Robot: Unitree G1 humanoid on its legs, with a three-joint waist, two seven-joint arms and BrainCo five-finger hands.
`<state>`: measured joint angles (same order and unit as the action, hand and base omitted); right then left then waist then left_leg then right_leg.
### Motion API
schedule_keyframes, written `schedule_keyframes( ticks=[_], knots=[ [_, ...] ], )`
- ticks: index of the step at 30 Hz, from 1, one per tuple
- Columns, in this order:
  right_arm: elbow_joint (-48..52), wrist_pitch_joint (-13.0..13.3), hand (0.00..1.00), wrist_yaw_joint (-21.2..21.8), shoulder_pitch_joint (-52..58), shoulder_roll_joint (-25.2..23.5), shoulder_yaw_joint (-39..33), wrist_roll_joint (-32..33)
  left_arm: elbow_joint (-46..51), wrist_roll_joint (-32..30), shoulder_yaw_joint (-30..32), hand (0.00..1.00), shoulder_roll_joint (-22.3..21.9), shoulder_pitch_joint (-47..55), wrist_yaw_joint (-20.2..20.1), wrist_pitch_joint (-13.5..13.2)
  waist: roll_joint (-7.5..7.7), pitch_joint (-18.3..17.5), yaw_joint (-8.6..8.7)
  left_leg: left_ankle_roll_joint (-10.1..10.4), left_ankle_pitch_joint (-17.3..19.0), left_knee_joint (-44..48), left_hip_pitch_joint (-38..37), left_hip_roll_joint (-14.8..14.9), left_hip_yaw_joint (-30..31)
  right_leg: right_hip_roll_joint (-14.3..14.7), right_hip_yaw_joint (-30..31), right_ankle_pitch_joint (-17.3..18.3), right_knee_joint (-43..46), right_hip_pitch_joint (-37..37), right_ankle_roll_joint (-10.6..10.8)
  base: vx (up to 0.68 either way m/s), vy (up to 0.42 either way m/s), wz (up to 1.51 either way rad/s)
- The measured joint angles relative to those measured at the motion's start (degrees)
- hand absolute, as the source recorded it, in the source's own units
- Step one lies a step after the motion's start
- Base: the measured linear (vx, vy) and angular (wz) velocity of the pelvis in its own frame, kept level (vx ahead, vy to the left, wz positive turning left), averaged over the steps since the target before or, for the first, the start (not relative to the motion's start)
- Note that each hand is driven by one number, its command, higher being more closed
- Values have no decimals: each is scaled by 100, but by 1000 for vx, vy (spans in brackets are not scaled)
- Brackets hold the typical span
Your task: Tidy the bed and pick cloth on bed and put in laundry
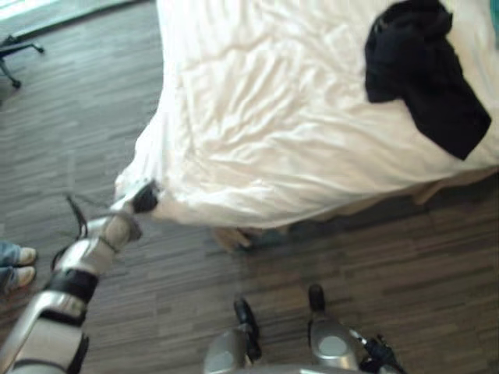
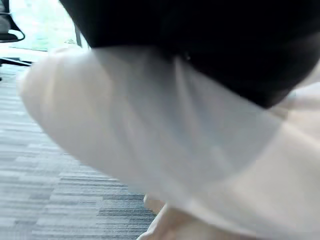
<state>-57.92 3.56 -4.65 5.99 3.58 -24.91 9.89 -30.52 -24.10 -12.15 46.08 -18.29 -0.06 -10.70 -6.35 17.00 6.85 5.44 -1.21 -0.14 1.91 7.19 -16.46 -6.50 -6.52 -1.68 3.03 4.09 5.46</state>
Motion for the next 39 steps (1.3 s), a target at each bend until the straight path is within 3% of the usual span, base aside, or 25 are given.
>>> schedule_keyframes(
  ticks=[3,8,11,14,17,20,23,27,28,33,39],
  knots=[
    [-33,-16,0,46,45,8,6,-154,75,97,523,0,-197,503,12,-93,75,-194,-112,-3,-2,-177,-159,-36,141,-7,-194,106,-201,-226,-28,-95,-16,14],
    [-143,-72,0,98,208,65,9,-157,-783,72,1315,0,-1136,940,269,-38,93,-506,-124,12,-221,-471,-299,-10,447,51,-512,202,-237,-407,-54,-92,-36,26],
    [-154,-133,0,95,251,83,-8,-157,-1426,72,1950,0,-1628,1107,432,-23,236,-627,-139,26,-271,-521,-356,4,538,73,-620,215,-241,-506,-31,-15,-15,15],
    [-156,-130,0,91,256,67,-74,-156,-2371,86,2836,0,-1931,1417,487,457,363,-747,-138,35,-243,-523,-437,-10,522,68,-608,217,-320,-598,-20,33,3,-2],
    [-213,-137,0,76,314,30,-269,-152,-2709,108,3574,0,-2088,2041,549,815,369,-835,-218,47,-184,-522,-455,-18,488,65,-611,223,-371,-654,-11,58,4,3],
    [-307,-147,0,9,326,28,-387,-142,-2757,181,3992,0,-2161,2351,678,922,373,-897,-411,61,-159,-522,-500,-19,478,67,-614,224,-449,-735,-10,63,2,6],
    [-303,-125,0,-53,292,32,-503,-79,-2749,411,4239,0,-2346,2392,908,926,369,-901,-441,69,-151,-523,-544,-22,462,65,-606,223,-478,-790,-11,4,1,-1],
    [-79,-130,0,-292,287,54,-853,183,-2324,1127,4179,0,-3161,2409,1183,875,371,-1037,-439,64,-121,-527,-571,-24,365,64,-546,191,-517,-778,-4,-25,1,-14],
    [179,-136,100,-319,274,68,-886,215,-2119,1320,4032,0,-3356,2415,1189,819,383,-1044,-423,63,-121,-528,-570,-22,356,66,-525,180,-516,-775,-9,-32,0,-12],
    [1896,-107,100,-537,130,335,-662,185,-1265,2369,3316,0,-3835,2506,1164,501,412,-1060,-411,53,-116,-531,-577,-29,214,62,-343,118,-507,-683,3,-31,3,-19],
    [3176,90,100,-547,-597,774,-79,-115,-1153,2979,2667,0,-4129,2624,1139,278,455,-1085,-413,53,-117,-539,-614,-29,223,63,-350,116,-504,-717,6,-3,0,-1]
  ],
)
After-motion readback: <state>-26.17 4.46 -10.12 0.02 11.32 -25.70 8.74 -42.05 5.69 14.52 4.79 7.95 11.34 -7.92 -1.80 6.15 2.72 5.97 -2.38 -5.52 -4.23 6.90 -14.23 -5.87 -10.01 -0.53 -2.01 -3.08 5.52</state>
